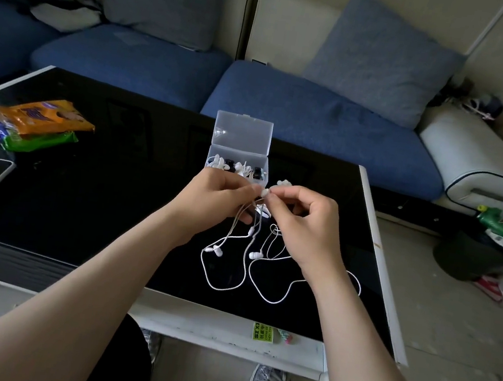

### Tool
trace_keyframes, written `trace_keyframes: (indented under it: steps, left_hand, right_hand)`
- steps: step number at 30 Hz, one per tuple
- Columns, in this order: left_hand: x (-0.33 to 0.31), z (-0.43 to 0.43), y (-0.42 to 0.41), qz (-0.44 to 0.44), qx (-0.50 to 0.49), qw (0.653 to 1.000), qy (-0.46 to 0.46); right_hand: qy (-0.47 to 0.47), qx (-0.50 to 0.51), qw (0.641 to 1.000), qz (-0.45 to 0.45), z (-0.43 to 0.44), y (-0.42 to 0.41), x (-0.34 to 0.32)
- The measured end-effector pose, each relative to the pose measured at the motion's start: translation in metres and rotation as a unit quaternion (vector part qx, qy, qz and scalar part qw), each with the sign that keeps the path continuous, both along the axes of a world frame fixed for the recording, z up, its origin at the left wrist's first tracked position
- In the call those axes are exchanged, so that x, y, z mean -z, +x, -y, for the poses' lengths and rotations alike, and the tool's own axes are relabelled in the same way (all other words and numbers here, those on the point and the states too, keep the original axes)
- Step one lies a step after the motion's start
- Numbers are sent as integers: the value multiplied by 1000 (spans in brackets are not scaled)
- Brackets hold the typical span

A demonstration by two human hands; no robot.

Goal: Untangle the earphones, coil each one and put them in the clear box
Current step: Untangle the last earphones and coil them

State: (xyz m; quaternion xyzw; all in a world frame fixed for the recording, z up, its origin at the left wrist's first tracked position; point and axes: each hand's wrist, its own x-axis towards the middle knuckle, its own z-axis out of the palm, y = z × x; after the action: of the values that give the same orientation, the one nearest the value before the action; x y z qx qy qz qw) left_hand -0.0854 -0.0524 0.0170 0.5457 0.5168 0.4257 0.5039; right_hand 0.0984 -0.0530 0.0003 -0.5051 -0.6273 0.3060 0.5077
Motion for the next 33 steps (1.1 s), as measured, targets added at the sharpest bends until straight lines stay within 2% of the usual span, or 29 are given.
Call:
trace_keyframes:
  steps: [6,9,14,17,21,26,29,33]
  left_hand:
    - [-5,-2,1,141,11,978,-157]
    - [-5,-1,3,161,-5,963,-216]
    - [-1,-5,0,168,-31,951,-260]
    - [-2,-7,-4,148,-20,958,-243]
    - [-2,-6,-7,63,-16,984,-163]
    - [4,-7,-7,-36,-80,995,-53]
    - [6,-9,-6,-39,-122,992,3]
    - [10,-16,-10,-23,-170,985,19]
  right_hand:
    - [22,-27,999,3,2,1,-3]
    - [43,-29,999,11,2,-2,-2]
    - [-12,-9,997,-82,1,-2,-5]
    - [-51,-10,990,-129,-1,-3,-3]
    - [-66,-25,992,-109,-2,-2,1]
    - [-65,-45,996,-28,-2,0,1]
    - [-47,-52,996,49,-3,2,2]
    - [-17,-19,989,143,-1,6,6]
